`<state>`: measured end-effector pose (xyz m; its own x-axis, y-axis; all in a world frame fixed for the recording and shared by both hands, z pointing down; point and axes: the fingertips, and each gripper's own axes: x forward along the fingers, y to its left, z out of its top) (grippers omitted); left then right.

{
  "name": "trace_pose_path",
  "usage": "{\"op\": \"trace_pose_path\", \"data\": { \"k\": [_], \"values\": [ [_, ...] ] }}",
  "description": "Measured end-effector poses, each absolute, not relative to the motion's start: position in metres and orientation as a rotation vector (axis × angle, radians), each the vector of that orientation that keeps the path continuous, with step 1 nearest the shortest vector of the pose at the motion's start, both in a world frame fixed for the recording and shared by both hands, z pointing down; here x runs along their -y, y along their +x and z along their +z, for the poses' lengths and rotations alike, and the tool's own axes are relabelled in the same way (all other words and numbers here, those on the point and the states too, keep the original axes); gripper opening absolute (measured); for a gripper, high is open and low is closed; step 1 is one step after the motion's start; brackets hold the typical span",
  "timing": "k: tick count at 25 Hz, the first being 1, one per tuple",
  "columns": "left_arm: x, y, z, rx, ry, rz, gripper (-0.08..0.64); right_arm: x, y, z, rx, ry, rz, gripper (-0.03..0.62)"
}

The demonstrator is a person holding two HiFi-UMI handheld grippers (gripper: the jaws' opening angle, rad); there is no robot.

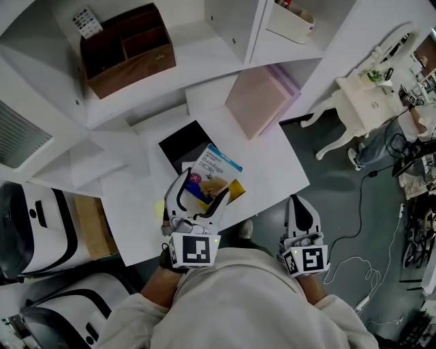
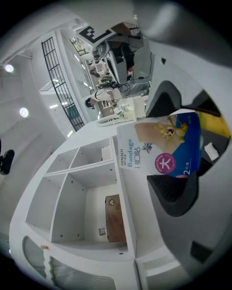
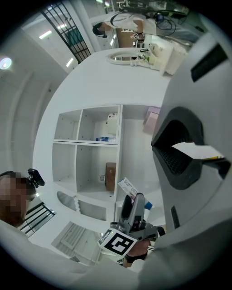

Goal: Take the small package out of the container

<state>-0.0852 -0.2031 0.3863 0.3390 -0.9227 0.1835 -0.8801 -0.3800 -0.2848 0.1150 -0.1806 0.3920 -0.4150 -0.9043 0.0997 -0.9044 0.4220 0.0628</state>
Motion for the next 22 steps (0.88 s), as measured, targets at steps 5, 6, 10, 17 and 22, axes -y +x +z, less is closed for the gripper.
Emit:
{"op": "trace_pose_path", "data": {
  "k": [5,6,10,17,22],
  "values": [
    [0.201,-0.087,0.377,-1.668,-2.445,-0.446,0.399,0.180,0.112,0.394,2.548,1.621,0.000,0.025],
    [0.201,-0.086,0.376,-1.667,-2.444,-0.443,0.399,0.180,0.111,0.394,2.550,1.620,-0.001,0.025],
    [0.200,-0.086,0.372,-1.670,-2.440,-0.437,0.399,0.182,0.111,0.392,2.555,1.618,-0.005,0.025],
    [0.200,-0.087,0.370,-1.676,-2.433,-0.434,0.399,0.182,0.111,0.391,2.559,1.617,-0.009,0.025],
    [0.201,-0.087,0.372,-1.687,-2.438,-0.434,0.399,0.184,0.112,0.394,2.556,1.612,-0.005,0.025]
  ]
}}
